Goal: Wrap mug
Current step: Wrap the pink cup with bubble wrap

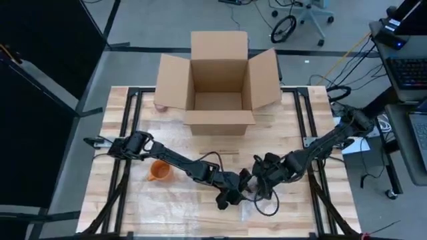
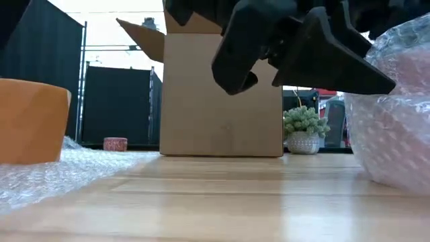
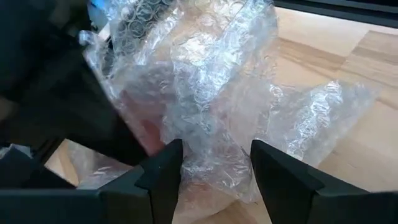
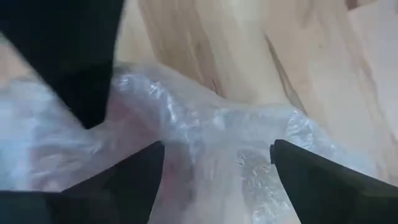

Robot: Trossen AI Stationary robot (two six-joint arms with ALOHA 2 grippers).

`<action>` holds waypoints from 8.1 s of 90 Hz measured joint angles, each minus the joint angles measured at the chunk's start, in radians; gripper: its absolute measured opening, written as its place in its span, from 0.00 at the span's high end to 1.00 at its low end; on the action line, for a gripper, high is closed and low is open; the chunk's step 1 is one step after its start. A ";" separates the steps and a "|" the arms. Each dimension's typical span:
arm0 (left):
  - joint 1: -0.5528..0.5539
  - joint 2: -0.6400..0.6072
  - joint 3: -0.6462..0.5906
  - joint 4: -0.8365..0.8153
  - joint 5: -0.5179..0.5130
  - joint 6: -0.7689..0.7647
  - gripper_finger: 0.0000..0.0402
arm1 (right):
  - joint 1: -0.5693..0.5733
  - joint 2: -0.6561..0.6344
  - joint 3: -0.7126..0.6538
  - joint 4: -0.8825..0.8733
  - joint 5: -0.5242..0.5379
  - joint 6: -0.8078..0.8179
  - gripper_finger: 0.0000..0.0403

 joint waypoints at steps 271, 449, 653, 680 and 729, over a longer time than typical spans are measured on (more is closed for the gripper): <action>-0.013 0.005 0.000 0.045 0.024 0.367 0.56 | 0.059 0.275 0.002 0.090 -0.044 0.152 0.29; -0.038 0.006 0.001 0.053 -0.153 0.313 0.56 | 0.196 0.056 0.035 -0.043 0.125 0.284 0.29; -0.082 0.002 -0.001 0.238 -0.420 0.441 0.56 | 0.132 0.149 0.047 -0.060 0.133 0.310 0.31; -0.083 0.001 -0.001 0.231 -0.455 0.415 0.56 | 0.162 0.153 0.042 -0.040 0.021 0.341 0.43; -0.082 0.000 -0.001 0.095 -0.656 0.058 0.56 | 0.161 0.194 0.042 0.002 0.044 0.351 0.55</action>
